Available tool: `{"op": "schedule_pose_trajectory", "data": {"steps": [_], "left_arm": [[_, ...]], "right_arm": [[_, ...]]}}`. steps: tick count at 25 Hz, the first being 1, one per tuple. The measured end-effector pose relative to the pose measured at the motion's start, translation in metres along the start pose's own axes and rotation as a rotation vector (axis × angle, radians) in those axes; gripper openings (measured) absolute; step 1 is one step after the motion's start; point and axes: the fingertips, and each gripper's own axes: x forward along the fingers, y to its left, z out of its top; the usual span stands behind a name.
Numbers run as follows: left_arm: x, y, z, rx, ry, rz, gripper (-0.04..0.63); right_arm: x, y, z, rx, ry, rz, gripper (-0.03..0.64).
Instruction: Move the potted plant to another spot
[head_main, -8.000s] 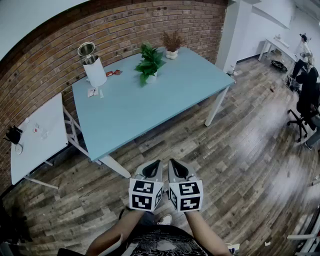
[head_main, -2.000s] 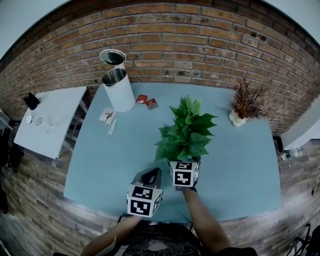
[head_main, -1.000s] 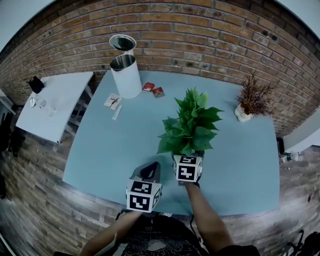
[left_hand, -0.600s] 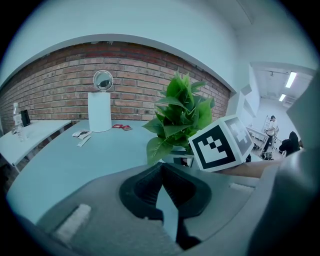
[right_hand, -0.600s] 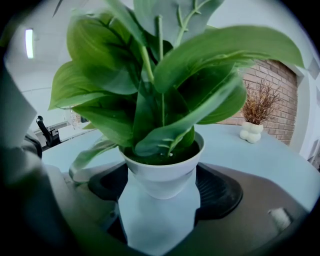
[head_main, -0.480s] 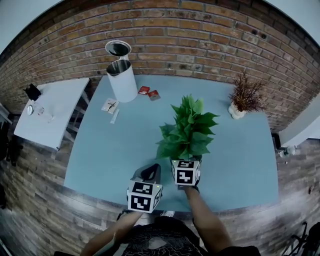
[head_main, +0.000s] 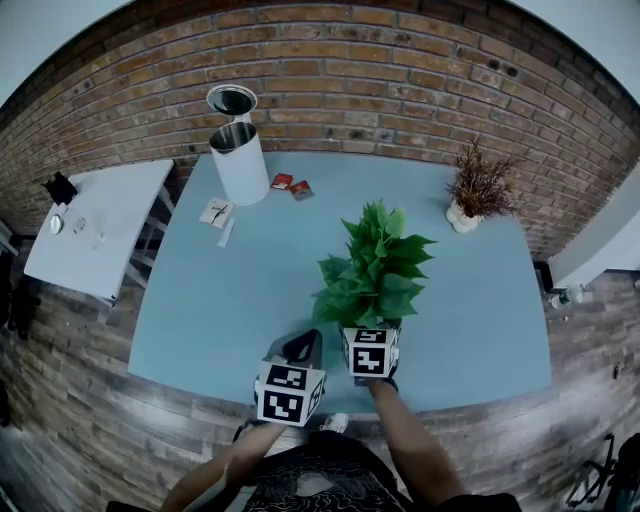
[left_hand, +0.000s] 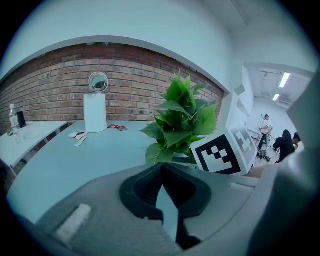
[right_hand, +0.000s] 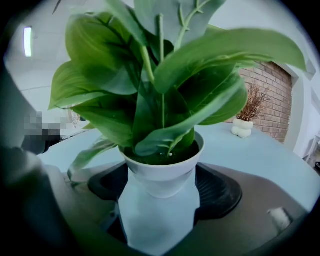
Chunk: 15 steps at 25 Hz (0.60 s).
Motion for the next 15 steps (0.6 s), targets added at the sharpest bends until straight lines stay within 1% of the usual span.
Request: {"op": "schedule_pose_trajectory", "data": {"steps": [4, 8, 12, 15], "left_arm": [[-0.004, -0.002, -0.002, 0.004, 0.001, -0.009, -0.003], [-0.008, -0.006, -0.010, 0.014, -0.011, -0.011, -0.003], [-0.013, -0.006, -0.018, 0.022, -0.018, -0.015, -0.003], [-0.016, -0.008, -0.016, 0.022, -0.018, -0.023, -0.003]], "right_arm": [[-0.006, 0.003, -0.003, 0.012, -0.004, 0.000, 0.420], [-0.012, 0.002, -0.011, -0.013, -0.009, -0.015, 0.419], [-0.016, 0.008, -0.022, 0.008, -0.017, -0.008, 0.417], [-0.019, 0.010, -0.024, 0.009, -0.012, -0.006, 0.417]]}}
